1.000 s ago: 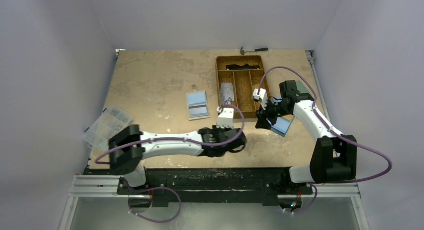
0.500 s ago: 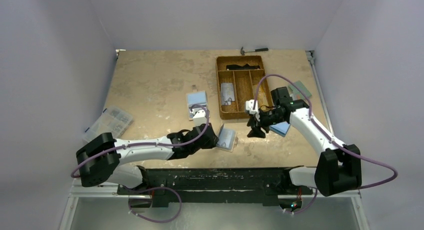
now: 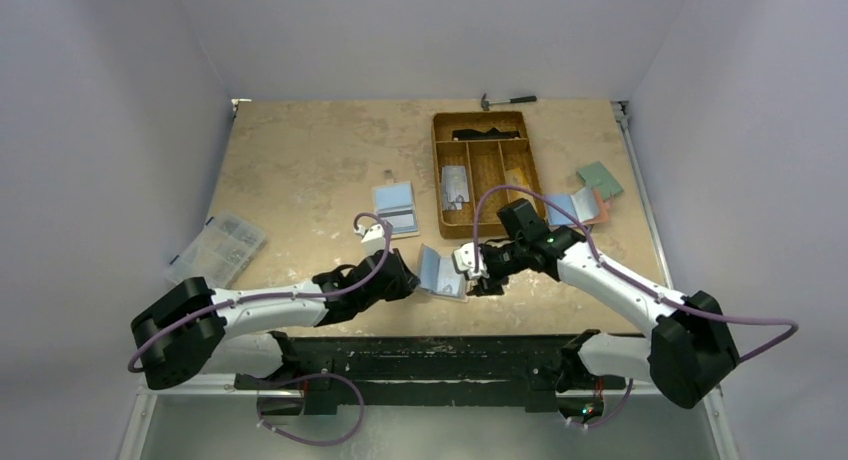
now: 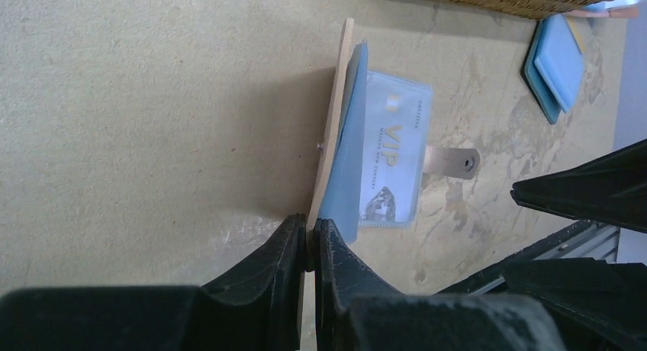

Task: Take the credit cards out of the card holder
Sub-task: Open the card holder at the center of the board.

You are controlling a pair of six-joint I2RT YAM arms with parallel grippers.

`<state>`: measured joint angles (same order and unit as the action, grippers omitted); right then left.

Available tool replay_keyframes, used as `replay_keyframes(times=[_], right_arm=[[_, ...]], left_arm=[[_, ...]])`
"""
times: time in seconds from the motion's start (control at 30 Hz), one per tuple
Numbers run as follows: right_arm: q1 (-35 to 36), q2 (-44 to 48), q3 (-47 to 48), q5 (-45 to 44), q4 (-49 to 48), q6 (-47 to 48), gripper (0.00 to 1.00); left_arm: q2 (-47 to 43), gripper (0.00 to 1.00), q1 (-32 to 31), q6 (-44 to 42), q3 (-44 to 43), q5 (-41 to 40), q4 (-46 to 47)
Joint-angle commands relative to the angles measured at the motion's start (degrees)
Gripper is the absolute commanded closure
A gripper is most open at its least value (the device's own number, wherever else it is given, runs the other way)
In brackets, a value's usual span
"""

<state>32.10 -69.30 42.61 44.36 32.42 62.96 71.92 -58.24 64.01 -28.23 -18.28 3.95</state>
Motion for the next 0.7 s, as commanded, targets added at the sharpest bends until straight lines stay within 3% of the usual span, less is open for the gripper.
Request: replay_keyframes(times=[0.0, 0.27, 0.67], right_arm=[[3.9, -2.4, 2.4, -6.9, -7.7, -1.3, 0.42], [7.5, -8.9, 3.8, -11.4, -13.6, -7.7, 0.54], [7.5, -13.8, 4.1, -15.7, -15.4, -12.1, 0.67]], left_arm=[[-1.8, 1.00, 0.9, 0.1, 1.1, 1.2, -1.5], [-1.1, 1.00, 1.2, -0.7, 0.1, -3.0, -11.3], [2.3, 0.77, 1.3, -5.9, -6.8, -2.7, -18.6]])
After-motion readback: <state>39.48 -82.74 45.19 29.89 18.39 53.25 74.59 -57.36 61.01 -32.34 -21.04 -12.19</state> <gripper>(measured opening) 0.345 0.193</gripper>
